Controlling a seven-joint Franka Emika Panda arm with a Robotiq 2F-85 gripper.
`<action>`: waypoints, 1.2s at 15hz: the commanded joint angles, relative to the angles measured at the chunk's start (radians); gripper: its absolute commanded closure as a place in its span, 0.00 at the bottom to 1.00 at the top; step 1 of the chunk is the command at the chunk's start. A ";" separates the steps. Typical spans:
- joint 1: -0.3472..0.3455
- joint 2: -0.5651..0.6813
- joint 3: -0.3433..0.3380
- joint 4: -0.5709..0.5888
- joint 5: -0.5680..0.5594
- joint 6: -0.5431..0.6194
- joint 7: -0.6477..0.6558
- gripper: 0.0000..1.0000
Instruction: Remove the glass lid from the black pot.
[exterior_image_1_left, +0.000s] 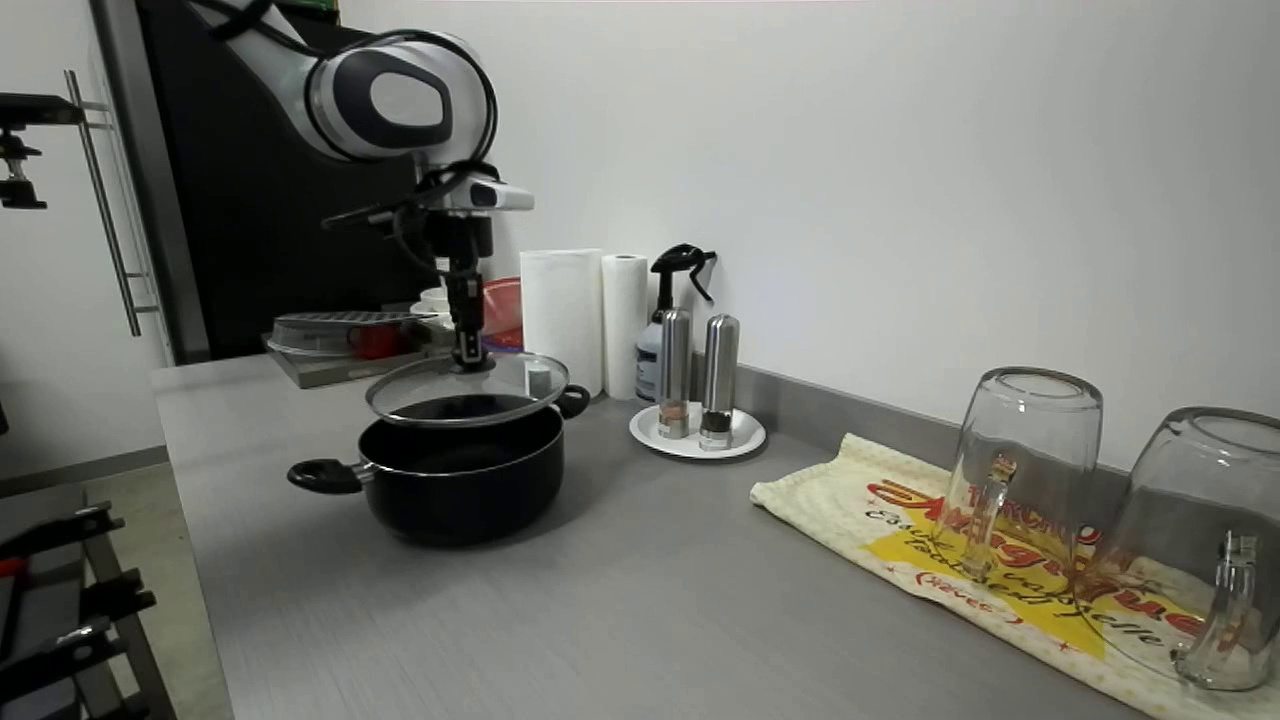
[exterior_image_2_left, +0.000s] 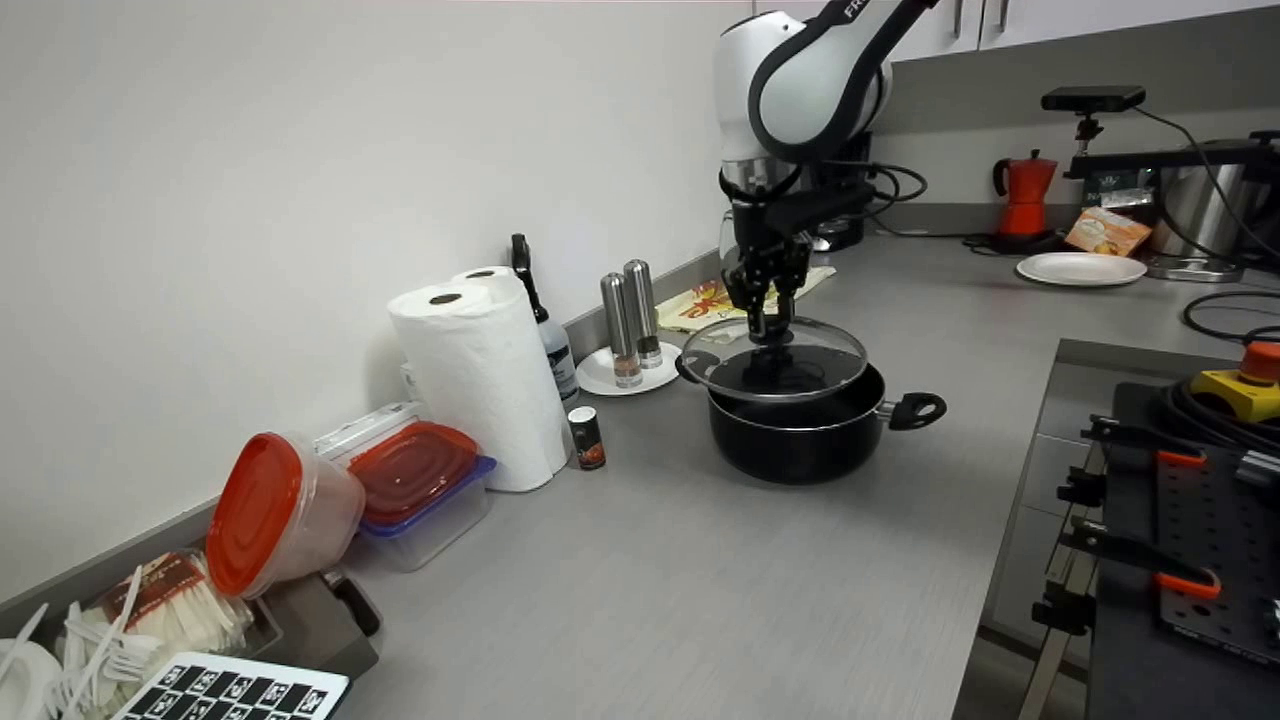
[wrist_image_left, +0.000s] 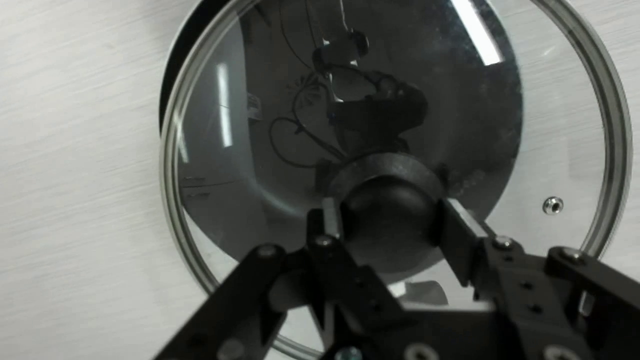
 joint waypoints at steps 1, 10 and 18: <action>0.032 -0.076 0.020 0.014 -0.005 -0.054 -0.006 0.75; 0.199 -0.025 0.164 0.035 -0.075 -0.102 0.040 0.75; 0.368 0.147 0.217 0.142 -0.127 -0.034 0.137 0.75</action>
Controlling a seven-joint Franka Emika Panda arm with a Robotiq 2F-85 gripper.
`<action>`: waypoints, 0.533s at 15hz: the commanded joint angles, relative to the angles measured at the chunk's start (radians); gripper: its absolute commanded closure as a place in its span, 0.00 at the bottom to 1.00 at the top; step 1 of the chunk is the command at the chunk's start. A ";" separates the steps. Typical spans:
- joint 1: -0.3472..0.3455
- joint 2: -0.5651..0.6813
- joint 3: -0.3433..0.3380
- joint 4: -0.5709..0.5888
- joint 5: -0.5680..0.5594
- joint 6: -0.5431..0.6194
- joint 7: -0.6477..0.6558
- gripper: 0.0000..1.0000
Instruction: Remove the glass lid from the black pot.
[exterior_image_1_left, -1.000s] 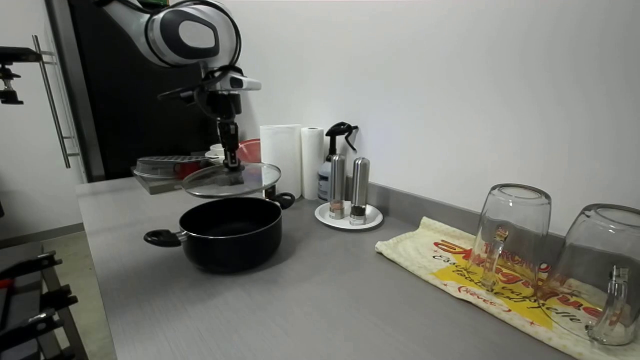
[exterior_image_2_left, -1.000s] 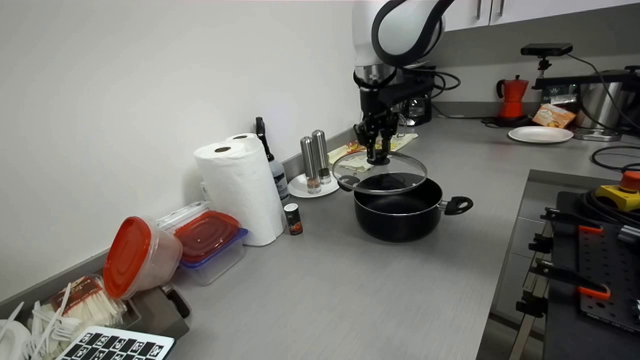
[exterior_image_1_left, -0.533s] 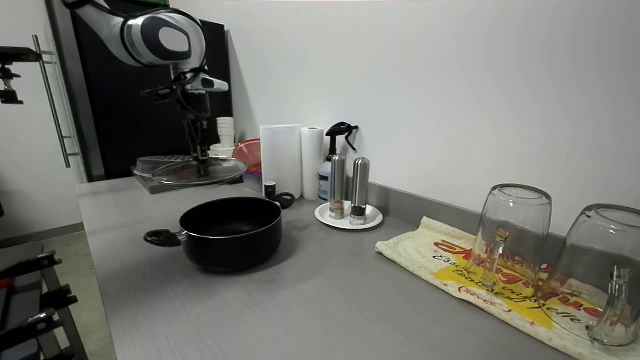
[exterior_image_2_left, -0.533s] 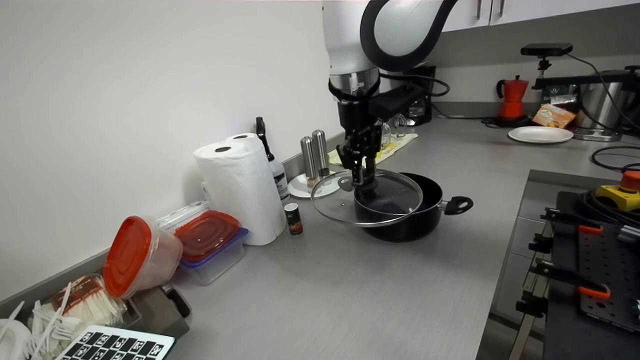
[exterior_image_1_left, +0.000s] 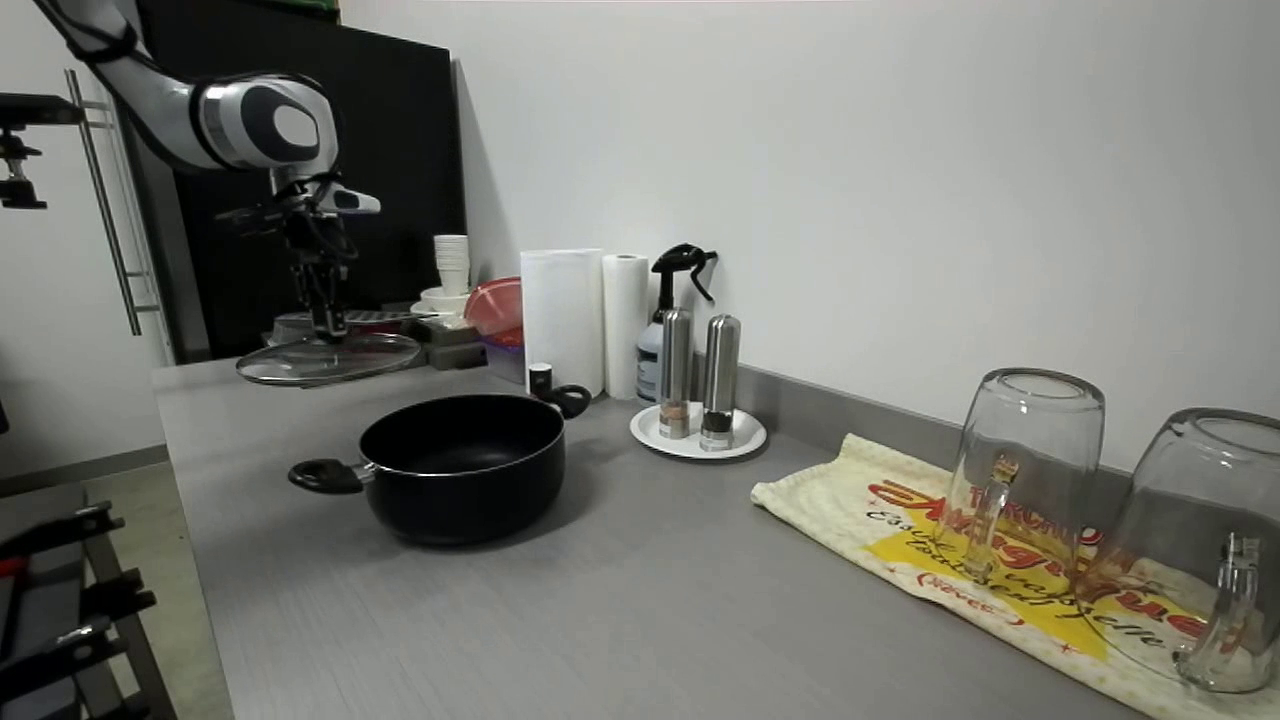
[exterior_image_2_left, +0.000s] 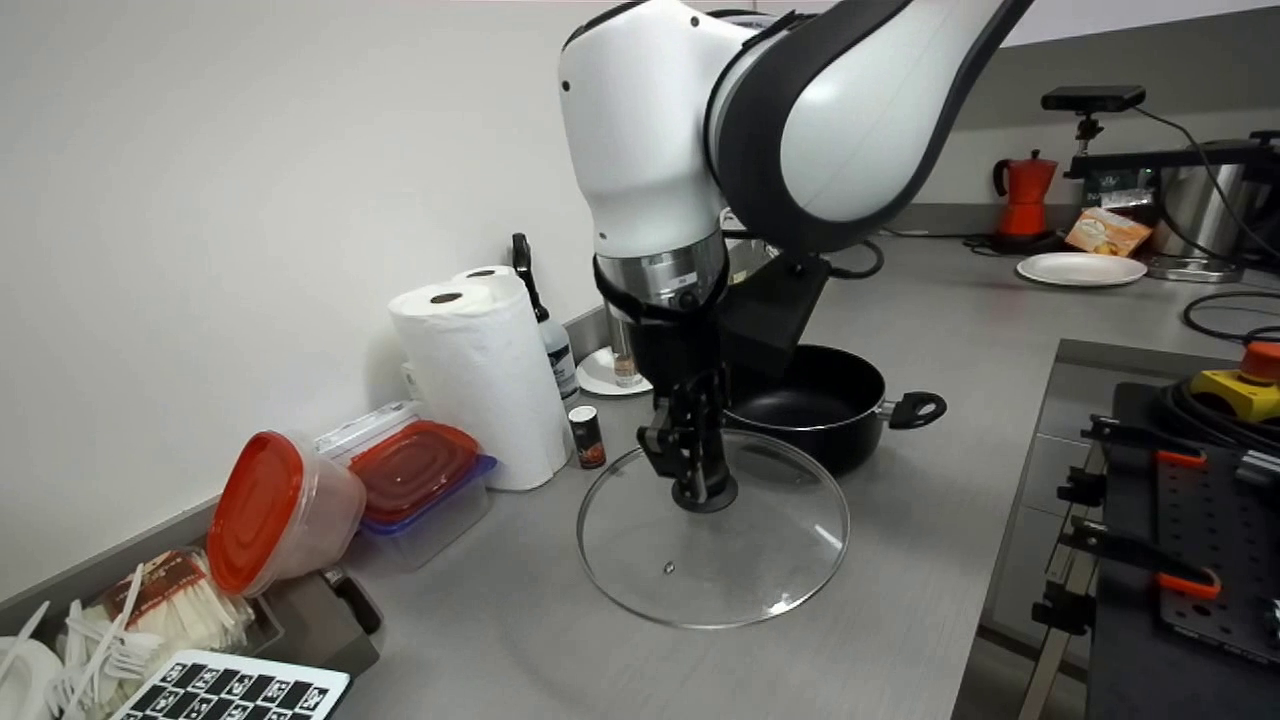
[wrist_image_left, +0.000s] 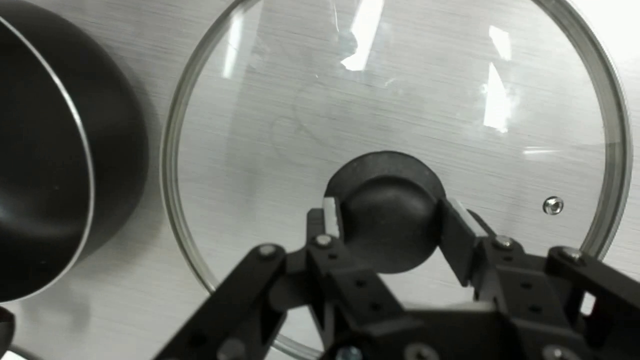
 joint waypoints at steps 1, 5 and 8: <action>0.051 0.089 -0.007 0.102 -0.020 0.020 0.036 0.75; 0.091 0.186 -0.038 0.173 -0.014 0.089 0.074 0.75; 0.120 0.265 -0.074 0.231 -0.019 0.107 0.100 0.75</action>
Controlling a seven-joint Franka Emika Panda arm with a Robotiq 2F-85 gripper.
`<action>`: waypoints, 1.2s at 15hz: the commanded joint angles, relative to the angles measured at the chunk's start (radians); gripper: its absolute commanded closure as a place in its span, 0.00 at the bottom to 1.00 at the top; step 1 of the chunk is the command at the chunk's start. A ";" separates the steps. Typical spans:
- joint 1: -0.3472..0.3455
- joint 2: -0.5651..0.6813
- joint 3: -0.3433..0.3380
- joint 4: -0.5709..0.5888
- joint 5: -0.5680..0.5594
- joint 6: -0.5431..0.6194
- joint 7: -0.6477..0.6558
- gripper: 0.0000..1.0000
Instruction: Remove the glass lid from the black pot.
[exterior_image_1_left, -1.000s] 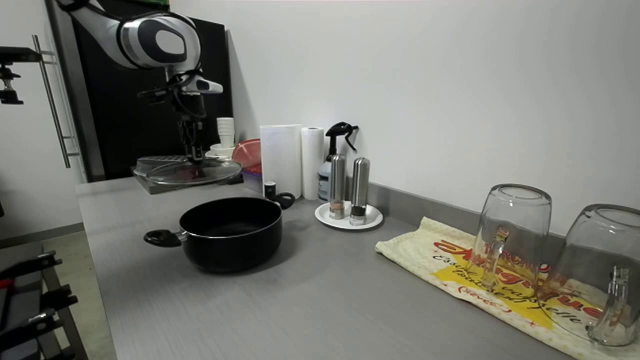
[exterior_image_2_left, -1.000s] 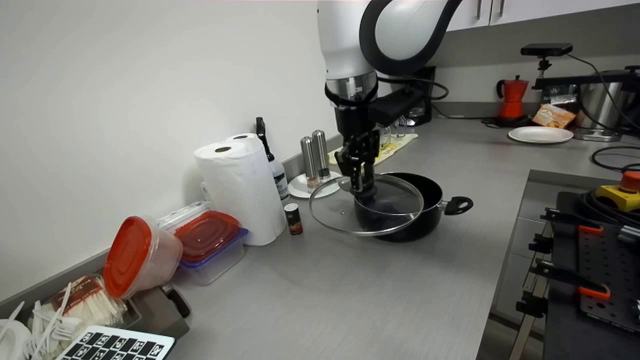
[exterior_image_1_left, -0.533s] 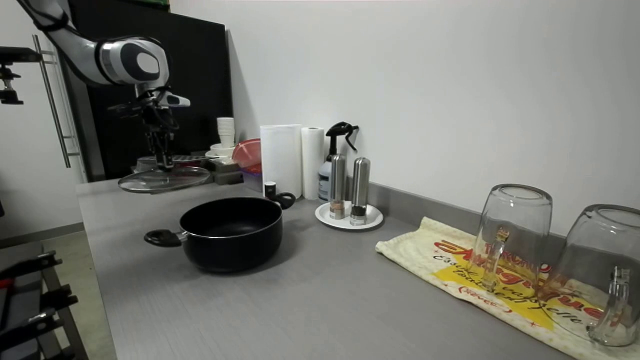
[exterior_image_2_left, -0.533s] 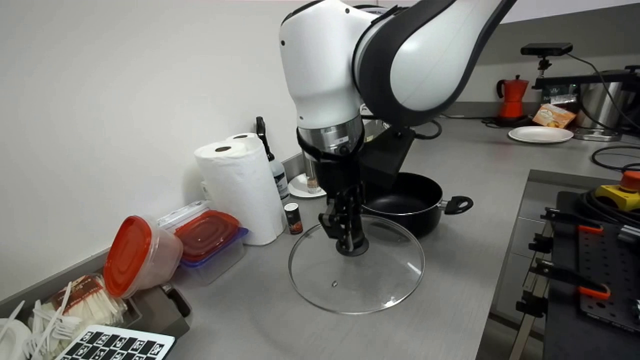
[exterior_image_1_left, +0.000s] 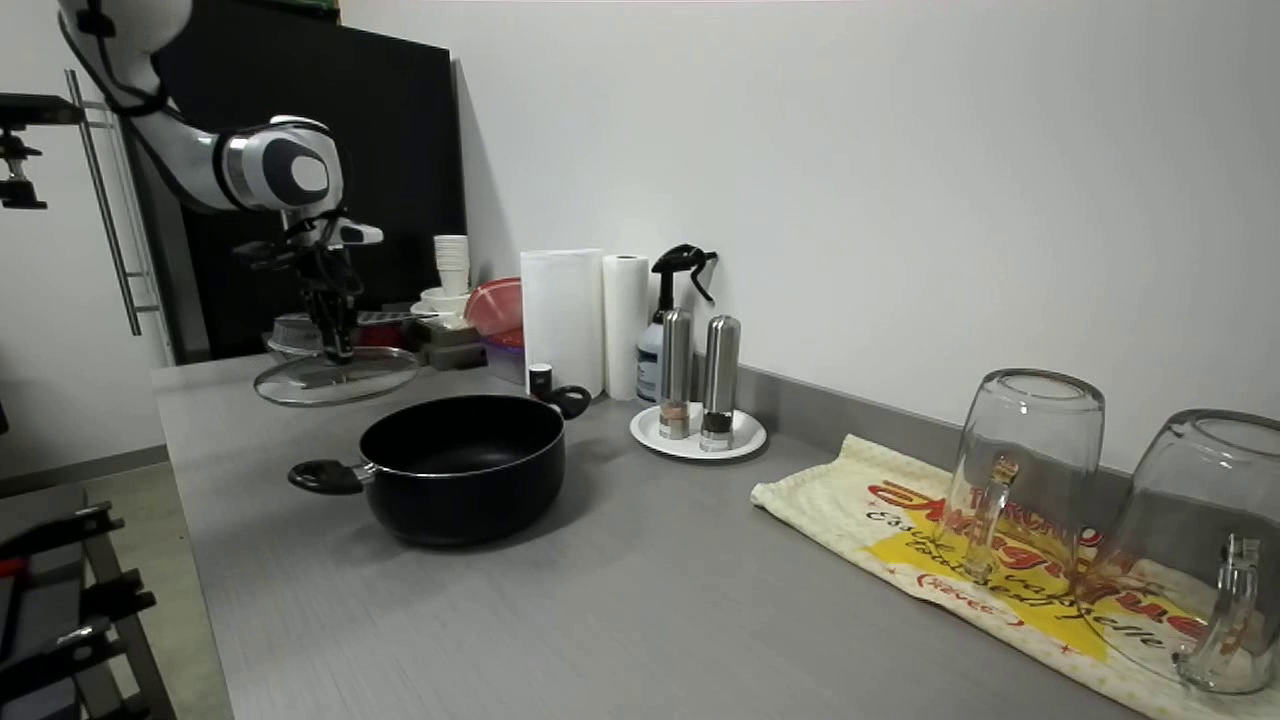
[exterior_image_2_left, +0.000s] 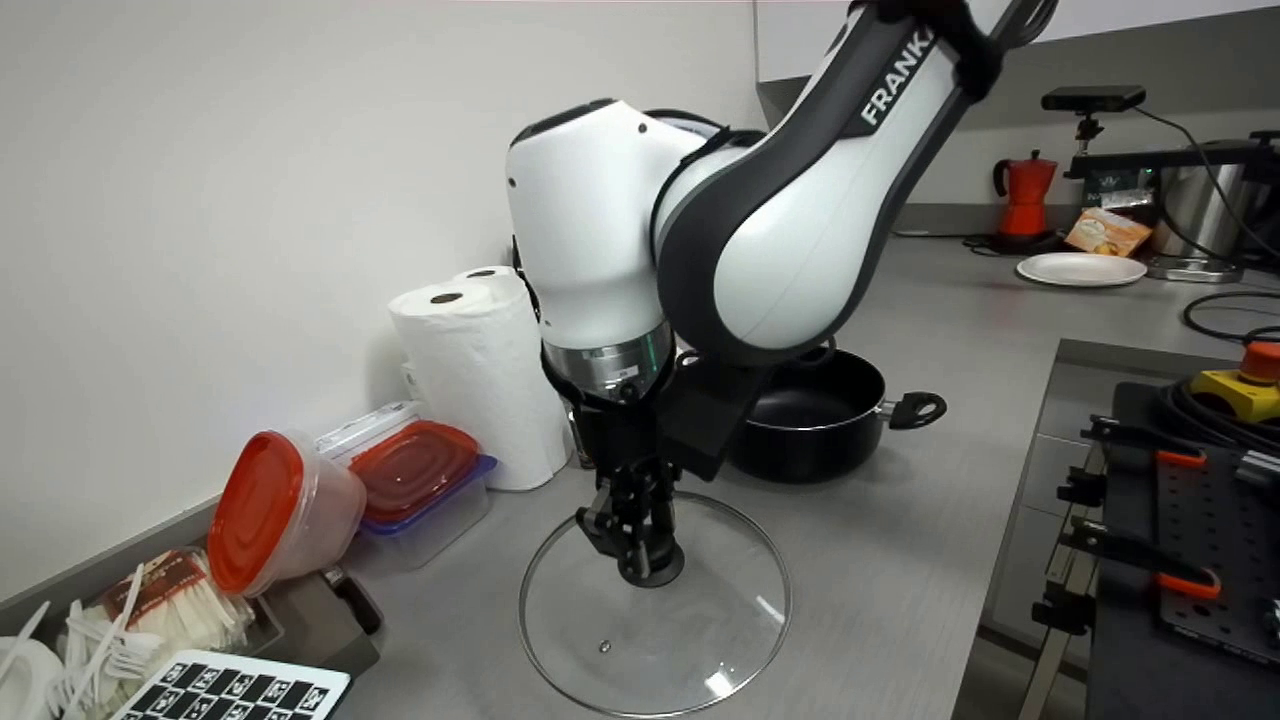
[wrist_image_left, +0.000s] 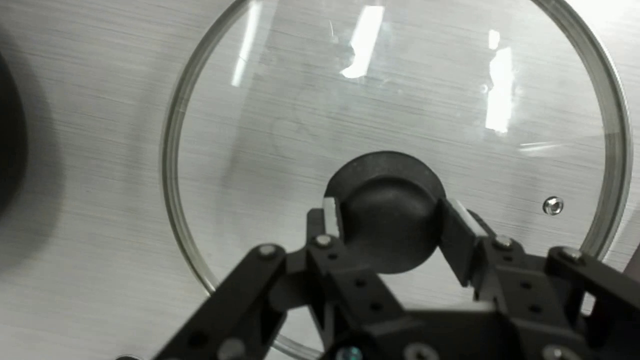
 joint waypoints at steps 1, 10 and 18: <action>0.047 0.104 -0.050 0.110 -0.014 0.009 0.047 0.75; 0.127 0.293 -0.106 0.280 -0.003 -0.028 0.073 0.75; 0.122 0.281 -0.100 0.263 0.011 -0.022 0.048 0.50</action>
